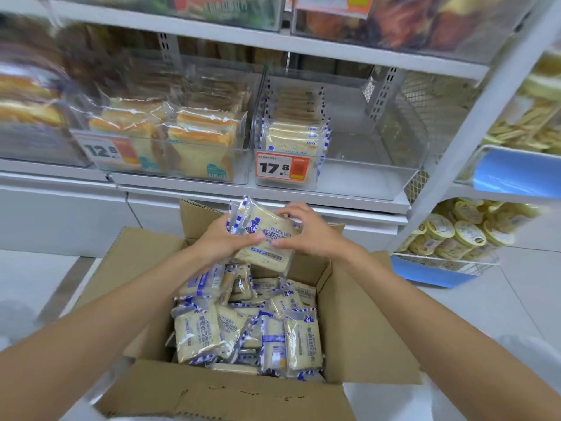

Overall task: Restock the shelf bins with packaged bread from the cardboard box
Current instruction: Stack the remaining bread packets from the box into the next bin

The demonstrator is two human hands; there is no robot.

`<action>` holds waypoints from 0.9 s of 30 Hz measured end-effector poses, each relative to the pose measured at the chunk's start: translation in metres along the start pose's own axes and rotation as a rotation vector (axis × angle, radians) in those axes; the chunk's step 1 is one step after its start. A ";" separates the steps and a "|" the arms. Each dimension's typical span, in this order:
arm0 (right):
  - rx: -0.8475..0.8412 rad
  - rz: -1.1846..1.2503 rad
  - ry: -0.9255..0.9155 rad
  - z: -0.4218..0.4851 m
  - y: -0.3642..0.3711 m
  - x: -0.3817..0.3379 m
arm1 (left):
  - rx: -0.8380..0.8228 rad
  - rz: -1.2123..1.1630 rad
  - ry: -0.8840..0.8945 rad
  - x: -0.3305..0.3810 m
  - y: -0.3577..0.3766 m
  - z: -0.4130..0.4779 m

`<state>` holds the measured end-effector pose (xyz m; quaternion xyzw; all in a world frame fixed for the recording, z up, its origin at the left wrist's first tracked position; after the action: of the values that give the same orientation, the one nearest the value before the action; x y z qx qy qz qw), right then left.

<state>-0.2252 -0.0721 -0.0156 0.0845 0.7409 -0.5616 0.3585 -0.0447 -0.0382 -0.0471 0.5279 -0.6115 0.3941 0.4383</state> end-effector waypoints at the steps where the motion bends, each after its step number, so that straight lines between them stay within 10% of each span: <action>1: 0.042 -0.046 -0.032 0.000 -0.015 -0.010 | 0.028 0.017 0.026 0.015 0.003 0.001; 13: 0.794 -0.601 -0.027 -0.029 -0.240 -0.018 | 0.146 0.106 0.481 0.203 0.006 0.029; 27: 0.736 -0.580 0.196 0.016 -0.220 0.061 | 0.246 0.492 0.603 0.209 0.005 0.094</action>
<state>-0.3785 -0.1818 0.1143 0.0481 0.5159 -0.8531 0.0617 -0.0732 -0.1892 0.1231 0.2752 -0.5117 0.6945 0.4243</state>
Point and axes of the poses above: each hand's wrist, its own z-axis towards the middle knuckle, its own y-axis out of the palm, x = y × z, the point moved 6 cm from there along z, towards the middle knuckle, and after that the axes turned 7 degrees about -z, right-handed, at the moved point
